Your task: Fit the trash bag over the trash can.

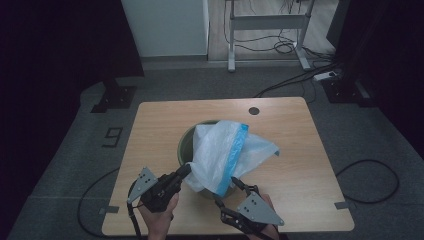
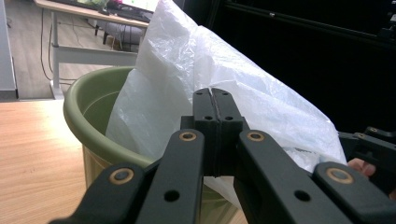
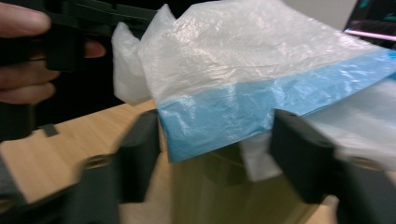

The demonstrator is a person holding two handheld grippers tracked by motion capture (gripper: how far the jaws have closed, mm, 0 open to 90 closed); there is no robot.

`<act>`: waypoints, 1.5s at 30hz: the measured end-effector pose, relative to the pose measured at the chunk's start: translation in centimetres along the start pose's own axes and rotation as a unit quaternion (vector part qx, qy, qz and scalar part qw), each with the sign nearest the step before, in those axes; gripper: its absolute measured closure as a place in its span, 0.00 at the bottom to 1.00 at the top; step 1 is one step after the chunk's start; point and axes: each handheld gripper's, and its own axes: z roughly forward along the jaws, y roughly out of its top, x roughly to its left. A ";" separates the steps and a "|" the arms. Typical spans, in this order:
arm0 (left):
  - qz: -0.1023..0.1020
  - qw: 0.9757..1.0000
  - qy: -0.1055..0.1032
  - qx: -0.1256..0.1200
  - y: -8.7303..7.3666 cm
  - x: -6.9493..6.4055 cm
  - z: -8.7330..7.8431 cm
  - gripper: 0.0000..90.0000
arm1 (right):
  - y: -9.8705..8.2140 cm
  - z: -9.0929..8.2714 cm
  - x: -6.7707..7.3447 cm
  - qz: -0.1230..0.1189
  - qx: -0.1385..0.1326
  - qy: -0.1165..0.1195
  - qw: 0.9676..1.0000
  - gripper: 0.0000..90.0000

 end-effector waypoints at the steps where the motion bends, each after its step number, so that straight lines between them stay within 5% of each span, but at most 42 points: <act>1: 0.001 1.000 -0.001 0.001 0.0 0.0 -0.1 1.00 | 0.0 0.0 0.0 -0.007 -0.003 -0.003 1.000 0.57; 5: 0.008 1.000 -0.009 0.008 -0.1 0.1 -0.6 1.00 | 0.1 -0.1 -0.5 -0.013 -0.006 -0.009 1.000 0.81; 11: 0.025 0.999 -0.024 0.024 -0.3 -0.2 -0.9 1.00 | 1.1 -1.0 -1.5 -0.014 -0.040 -0.021 0.999 0.94; 21: 0.068 0.994 -0.045 0.068 -0.7 -2.5 0.9 0.96 | 4.2 -1.7 -3.1 -0.027 -0.078 -0.029 0.996 0.95; 31: 0.065 0.996 -0.056 0.038 2.3 -2.9 -1.6 0.56 | 3.2 -1.3 -3.1 -0.046 -0.065 -0.020 0.997 0.95; 38: 0.086 0.993 -0.069 0.049 4.4 -3.7 -0.9 0.52 | 3.9 -0.5 -2.4 -0.053 -0.057 -0.007 0.997 0.95; 45: 0.077 0.991 -0.074 0.076 4.3 -3.2 1.1 0.55 | 4.2 0.3 -1.8 -0.051 -0.051 0.003 0.997 0.95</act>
